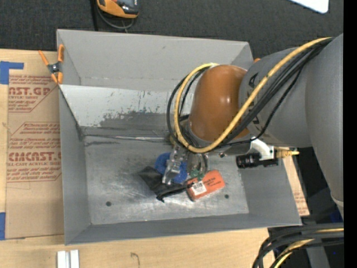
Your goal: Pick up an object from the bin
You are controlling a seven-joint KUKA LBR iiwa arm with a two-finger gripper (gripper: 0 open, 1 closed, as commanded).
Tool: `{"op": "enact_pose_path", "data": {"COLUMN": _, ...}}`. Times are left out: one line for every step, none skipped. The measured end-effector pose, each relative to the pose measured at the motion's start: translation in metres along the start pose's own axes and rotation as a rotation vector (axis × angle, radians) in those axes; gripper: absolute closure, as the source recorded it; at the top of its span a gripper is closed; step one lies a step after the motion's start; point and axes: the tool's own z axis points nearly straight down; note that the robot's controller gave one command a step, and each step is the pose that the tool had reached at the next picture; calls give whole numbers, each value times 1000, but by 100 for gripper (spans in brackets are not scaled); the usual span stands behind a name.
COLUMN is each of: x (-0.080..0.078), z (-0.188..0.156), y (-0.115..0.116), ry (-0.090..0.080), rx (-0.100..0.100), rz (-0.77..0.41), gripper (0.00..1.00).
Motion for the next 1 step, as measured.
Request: {"op": "enact_pose_path", "data": {"x": -4, "z": -108, "y": -8, "ry": 3, "rx": 2, "rz": -127, "gripper": 100}}
